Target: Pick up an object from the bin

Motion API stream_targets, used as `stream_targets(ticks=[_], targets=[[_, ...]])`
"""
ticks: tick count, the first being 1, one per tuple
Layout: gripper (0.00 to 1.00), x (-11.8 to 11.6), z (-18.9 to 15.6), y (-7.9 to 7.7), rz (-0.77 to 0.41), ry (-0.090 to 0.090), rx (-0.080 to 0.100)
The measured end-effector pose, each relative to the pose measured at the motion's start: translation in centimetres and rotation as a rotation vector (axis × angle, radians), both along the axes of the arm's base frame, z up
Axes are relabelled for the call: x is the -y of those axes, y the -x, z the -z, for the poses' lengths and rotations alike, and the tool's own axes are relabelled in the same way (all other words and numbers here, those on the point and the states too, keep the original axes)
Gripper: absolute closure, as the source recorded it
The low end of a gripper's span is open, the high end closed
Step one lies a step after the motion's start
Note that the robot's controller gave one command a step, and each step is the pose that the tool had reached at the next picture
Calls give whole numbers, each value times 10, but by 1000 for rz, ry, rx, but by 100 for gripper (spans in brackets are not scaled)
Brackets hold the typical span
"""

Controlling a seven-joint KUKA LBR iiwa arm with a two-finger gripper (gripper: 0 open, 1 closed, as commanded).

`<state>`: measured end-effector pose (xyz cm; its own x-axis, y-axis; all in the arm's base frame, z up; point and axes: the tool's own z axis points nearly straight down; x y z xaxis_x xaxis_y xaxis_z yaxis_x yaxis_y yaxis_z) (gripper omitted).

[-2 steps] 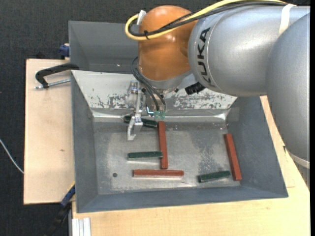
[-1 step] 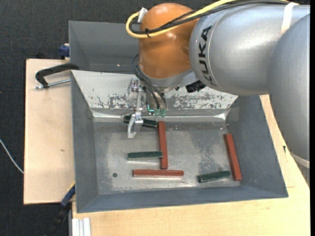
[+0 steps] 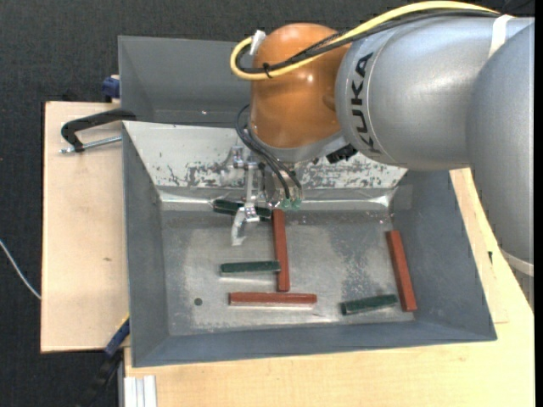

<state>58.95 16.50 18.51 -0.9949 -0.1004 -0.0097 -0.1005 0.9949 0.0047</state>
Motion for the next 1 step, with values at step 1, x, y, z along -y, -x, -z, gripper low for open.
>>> stream_targets(ticks=[1], targets=[[0,34,70,8,-90,5,-5]])
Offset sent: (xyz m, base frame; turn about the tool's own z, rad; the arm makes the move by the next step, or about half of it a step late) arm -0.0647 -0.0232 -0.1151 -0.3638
